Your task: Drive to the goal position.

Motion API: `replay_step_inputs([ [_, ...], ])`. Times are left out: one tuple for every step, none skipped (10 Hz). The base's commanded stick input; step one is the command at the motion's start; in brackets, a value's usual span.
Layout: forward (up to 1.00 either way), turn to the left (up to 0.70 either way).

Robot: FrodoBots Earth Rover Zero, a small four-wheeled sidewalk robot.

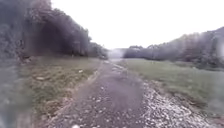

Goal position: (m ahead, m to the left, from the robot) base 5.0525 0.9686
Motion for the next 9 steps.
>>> replay_step_inputs([
  [0.70,-0.14],
  [0.70,-0.10],
  [0.70,-0.05],
  [0.70,-0.01],
  [0.70,0.00],
  [0.70,0.00],
  [0.70,0.00],
  [0.70,0.00],
  [0.70,0.00],
])
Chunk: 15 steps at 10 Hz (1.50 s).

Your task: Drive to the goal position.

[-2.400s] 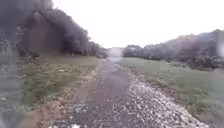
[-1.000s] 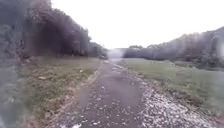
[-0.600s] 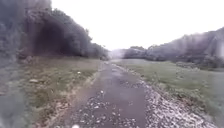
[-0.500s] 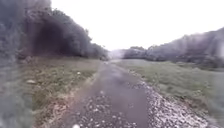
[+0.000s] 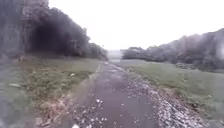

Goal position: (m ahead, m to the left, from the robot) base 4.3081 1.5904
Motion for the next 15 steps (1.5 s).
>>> replay_step_inputs([
  [0.70,0.00],
  [0.70,0.00],
  [0.70,0.00],
  [0.70,0.00],
  [0.70,0.00],
  [0.70,0.00],
  [0.70,0.00],
  [0.70,0.00],
  [0.70,0.00],
  [0.70,0.00],
  [0.70,0.00],
  [0.70,0.00],
  [0.70,0.00],
  [0.70,0.00],
  [0.70,0.00],
])
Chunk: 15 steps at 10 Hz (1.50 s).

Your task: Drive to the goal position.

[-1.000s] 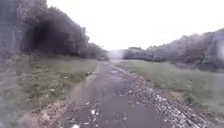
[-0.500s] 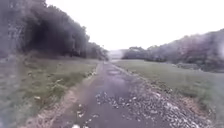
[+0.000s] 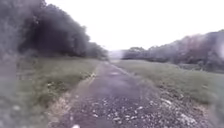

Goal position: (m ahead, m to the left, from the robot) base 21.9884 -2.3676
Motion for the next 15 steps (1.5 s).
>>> replay_step_inputs([
  [0.70,0.00],
  [0.70,0.00],
  [0.70,0.00],
  [0.70,0.00],
  [0.70,0.00],
  [0.70,0.00],
  [0.70,0.00],
  [0.70,-0.03],
  [0.70,-0.06],
  [0.70,-0.10],
  [0.70,-0.13],
  [0.70,-0.11],
  [0.70,-0.06],
  [0.70,-0.02],
  [0.70,0.00],
])
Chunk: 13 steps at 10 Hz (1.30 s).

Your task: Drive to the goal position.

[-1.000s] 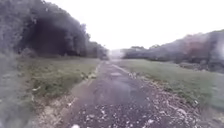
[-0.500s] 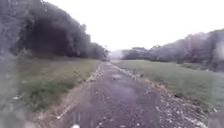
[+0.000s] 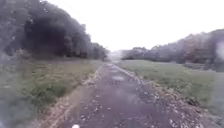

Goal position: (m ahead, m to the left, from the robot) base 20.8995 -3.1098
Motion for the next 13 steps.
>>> replay_step_inputs([
  [0.70,-0.01],
  [0.70,-0.08],
  [0.70,-0.13],
  [0.70,-0.14],
  [0.70,-0.14],
  [0.70,-0.11],
  [0.70,-0.04],
  [0.70,0.00],
  [0.70,0.00],
  [0.70,0.00],
  [0.70,0.00],
  [0.70,0.00],
  [0.70,0.00],
])
